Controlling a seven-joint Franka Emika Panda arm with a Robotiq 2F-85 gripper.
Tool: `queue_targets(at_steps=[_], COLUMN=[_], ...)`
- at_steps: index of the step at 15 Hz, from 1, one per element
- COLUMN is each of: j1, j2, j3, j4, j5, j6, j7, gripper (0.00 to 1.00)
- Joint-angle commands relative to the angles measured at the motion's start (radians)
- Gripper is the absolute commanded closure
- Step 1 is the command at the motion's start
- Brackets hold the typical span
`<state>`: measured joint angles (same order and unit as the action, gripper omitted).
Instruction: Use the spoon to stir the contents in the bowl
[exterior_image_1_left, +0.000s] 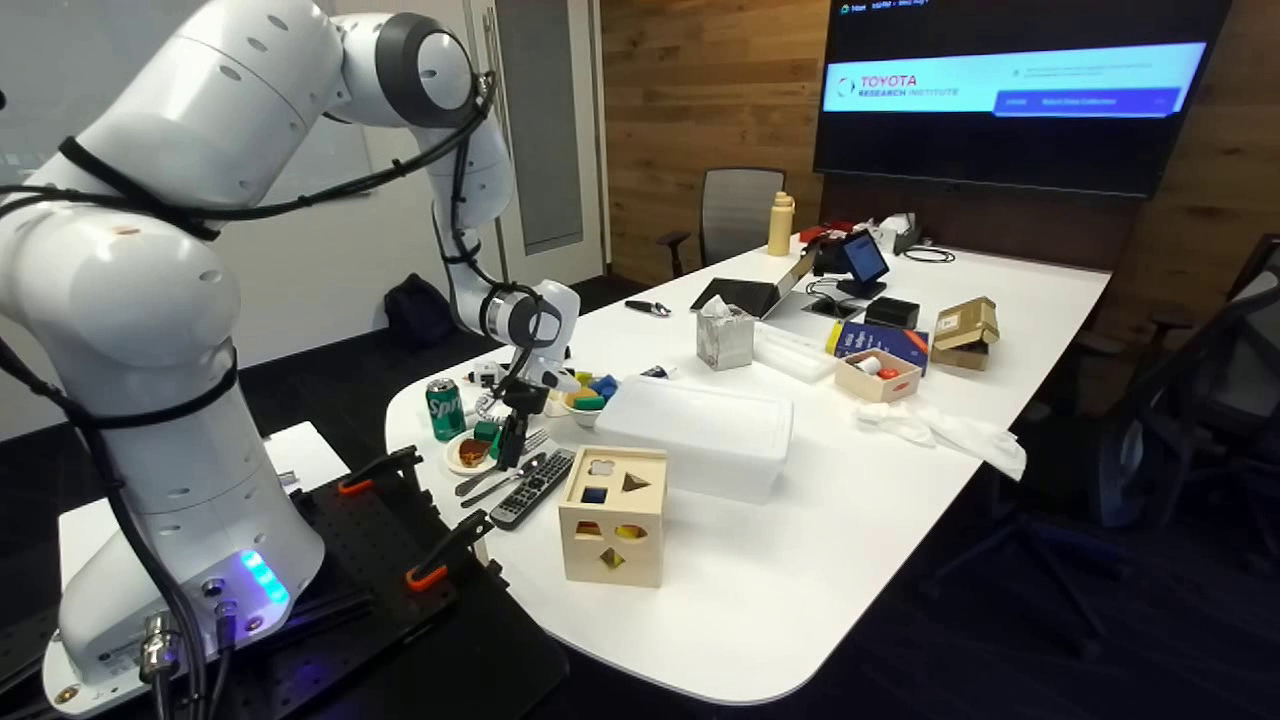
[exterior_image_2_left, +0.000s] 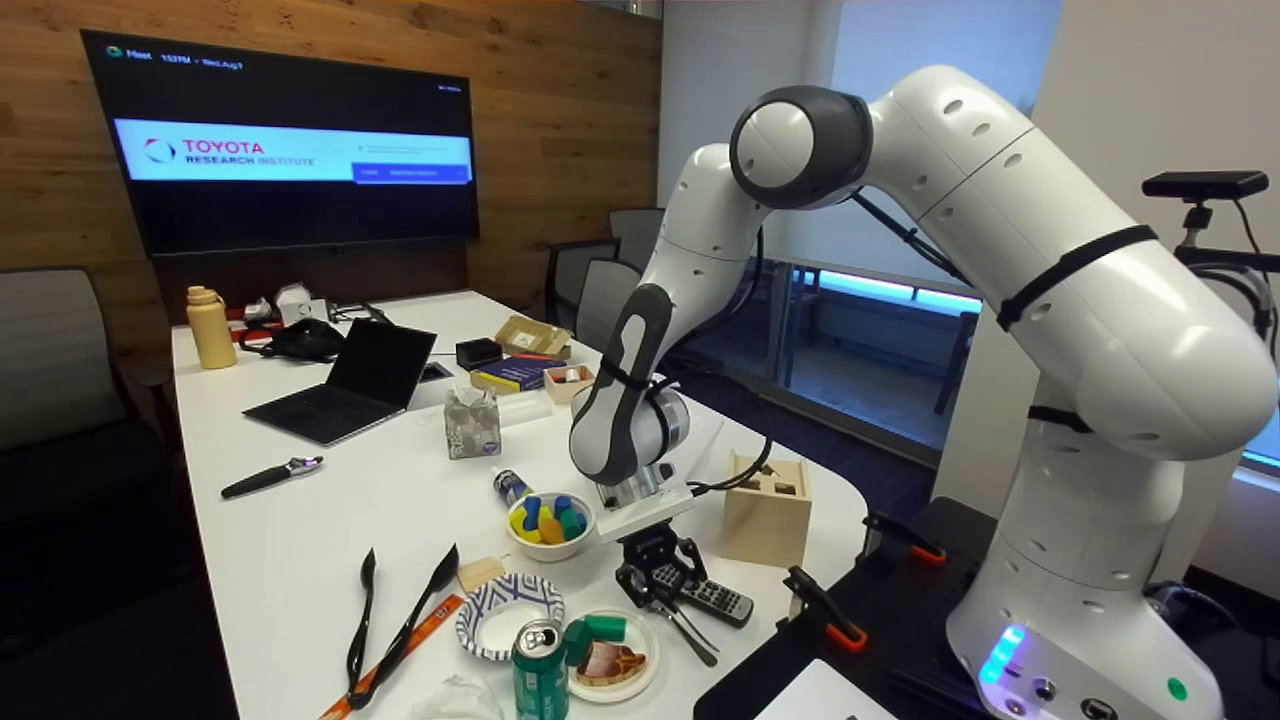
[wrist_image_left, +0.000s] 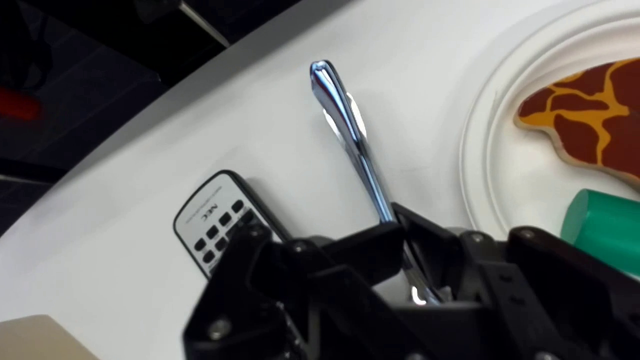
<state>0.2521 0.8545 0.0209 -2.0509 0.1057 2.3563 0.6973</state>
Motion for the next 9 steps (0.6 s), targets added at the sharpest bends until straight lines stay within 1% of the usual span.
queue_targets(at_steps=[1, 7, 8, 9], j1=[-0.012, -0.024, -0.030, -0.031], j2=[0.039, 0.091, 0.092, 0.093], j3=[0.019, 0.014, 0.015, 0.012], j4=[0.034, 0.085, 0.091, 0.093], j5=[0.034, 0.044, 0.046, 0.048], j6=[0.018, 0.011, 0.004, 0.006], j7=[-0.057, -0.117, -0.132, -0.139], gripper=[1.00, 1.00, 0.97, 0.72])
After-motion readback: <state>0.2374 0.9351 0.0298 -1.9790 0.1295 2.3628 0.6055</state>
